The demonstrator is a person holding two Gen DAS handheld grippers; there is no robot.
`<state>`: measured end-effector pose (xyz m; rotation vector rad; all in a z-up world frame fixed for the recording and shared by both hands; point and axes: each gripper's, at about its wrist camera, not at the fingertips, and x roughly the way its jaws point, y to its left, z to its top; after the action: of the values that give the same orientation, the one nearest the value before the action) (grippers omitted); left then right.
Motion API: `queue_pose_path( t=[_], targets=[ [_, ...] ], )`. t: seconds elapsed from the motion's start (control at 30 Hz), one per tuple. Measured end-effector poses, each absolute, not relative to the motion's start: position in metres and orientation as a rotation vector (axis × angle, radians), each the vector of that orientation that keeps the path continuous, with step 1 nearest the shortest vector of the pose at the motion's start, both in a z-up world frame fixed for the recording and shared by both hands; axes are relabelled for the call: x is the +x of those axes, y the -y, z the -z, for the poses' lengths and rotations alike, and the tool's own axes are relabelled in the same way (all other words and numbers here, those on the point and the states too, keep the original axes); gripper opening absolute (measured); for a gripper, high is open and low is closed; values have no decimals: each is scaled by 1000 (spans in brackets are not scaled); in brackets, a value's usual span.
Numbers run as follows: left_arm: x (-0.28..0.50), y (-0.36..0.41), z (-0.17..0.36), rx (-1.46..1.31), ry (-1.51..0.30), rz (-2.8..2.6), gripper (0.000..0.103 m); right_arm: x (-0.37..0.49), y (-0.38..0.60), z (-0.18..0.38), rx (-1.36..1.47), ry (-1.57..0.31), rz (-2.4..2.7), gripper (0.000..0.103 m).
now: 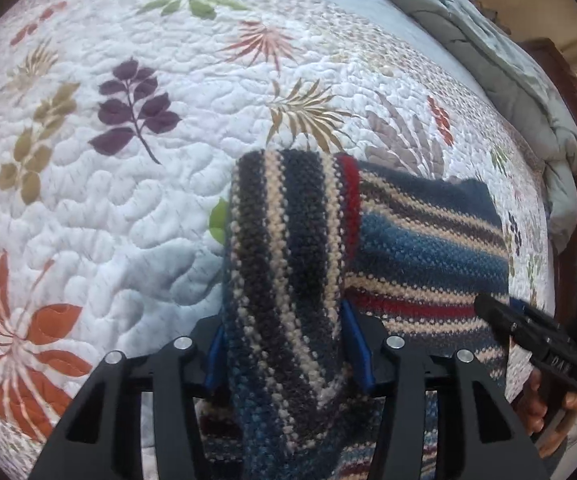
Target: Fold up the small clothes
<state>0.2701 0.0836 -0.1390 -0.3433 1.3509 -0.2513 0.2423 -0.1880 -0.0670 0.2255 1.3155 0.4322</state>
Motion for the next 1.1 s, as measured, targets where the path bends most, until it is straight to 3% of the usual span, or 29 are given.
queue_pose_path(
  t=[0.23, 0.5, 0.63, 0.73, 0.83, 0.9, 1.0, 1.1],
  targets=[
    [236, -110, 124, -349, -1322, 265, 79, 213, 192, 53, 200, -1289, -491, 81],
    [222, -110, 164, -545, -1397, 464, 80, 198, 196, 73, 329, -1354, -560, 88],
    [227, -95, 177, -574, -1392, 520, 89, 200, 194, 84, 375, -1373, -594, 92],
    [227, -94, 176, -584, -1389, 537, 84, 203, 194, 94, 424, -1389, -620, 93],
    [228, -93, 176, -609, -1409, 551, 68, 204, 196, 106, 491, -1403, -654, 82],
    [225, -93, 176, -625, -1412, 553, 62, 202, 200, 101, 489, -1385, -661, 67],
    [226, -83, 168, -590, -1397, 550, 59, 198, 205, 88, 486, -1363, -673, 59],
    [229, -60, 156, -538, -1377, 563, 57, 197, 218, 71, 461, -1327, -659, 57]
  ],
)
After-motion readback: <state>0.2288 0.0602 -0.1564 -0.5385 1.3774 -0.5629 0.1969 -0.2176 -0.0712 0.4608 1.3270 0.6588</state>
